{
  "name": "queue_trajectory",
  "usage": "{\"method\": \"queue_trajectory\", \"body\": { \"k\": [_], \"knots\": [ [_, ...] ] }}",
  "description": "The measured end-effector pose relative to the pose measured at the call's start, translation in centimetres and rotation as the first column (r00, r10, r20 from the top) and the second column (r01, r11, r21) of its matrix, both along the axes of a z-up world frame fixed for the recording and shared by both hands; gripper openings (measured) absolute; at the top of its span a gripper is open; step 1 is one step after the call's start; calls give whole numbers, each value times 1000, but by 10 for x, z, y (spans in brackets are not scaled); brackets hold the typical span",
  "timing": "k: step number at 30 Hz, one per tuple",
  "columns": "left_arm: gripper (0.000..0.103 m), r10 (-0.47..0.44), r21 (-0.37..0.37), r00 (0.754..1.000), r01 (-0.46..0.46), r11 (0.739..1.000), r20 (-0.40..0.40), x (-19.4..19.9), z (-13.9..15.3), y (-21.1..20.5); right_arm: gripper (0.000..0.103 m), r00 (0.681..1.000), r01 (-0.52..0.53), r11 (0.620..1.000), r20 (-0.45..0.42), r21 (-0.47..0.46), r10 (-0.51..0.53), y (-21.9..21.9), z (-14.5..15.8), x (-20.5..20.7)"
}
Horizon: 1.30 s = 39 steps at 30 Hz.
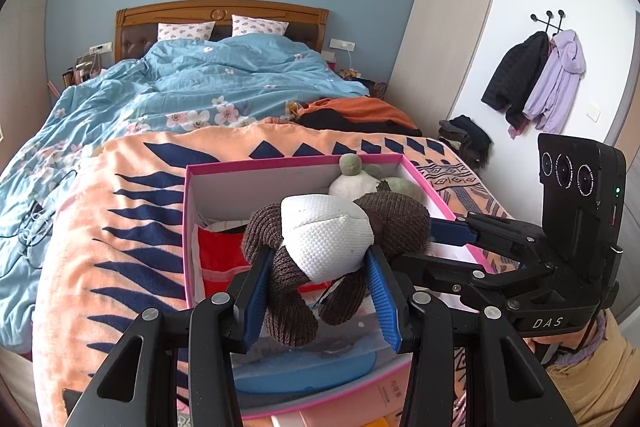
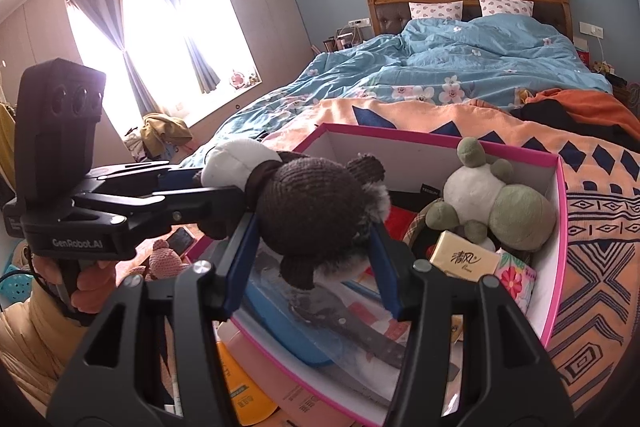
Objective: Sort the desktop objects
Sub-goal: 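Lower the plush toy into the pink box and open both tools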
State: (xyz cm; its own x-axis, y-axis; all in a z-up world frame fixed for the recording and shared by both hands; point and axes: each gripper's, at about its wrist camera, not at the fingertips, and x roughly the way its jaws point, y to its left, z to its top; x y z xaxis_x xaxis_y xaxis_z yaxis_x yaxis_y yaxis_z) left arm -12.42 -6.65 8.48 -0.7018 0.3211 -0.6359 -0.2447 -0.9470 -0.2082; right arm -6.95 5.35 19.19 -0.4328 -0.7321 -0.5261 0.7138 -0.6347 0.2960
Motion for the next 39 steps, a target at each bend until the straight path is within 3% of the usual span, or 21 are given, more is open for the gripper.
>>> {"method": "queue_trajectory", "body": {
  "k": [39],
  "knots": [
    [46,13,52,997,-17,999,74,-59,-25,-9,56,998,29,995,55,99,-35,-20,-15,-54]
  ]
}}
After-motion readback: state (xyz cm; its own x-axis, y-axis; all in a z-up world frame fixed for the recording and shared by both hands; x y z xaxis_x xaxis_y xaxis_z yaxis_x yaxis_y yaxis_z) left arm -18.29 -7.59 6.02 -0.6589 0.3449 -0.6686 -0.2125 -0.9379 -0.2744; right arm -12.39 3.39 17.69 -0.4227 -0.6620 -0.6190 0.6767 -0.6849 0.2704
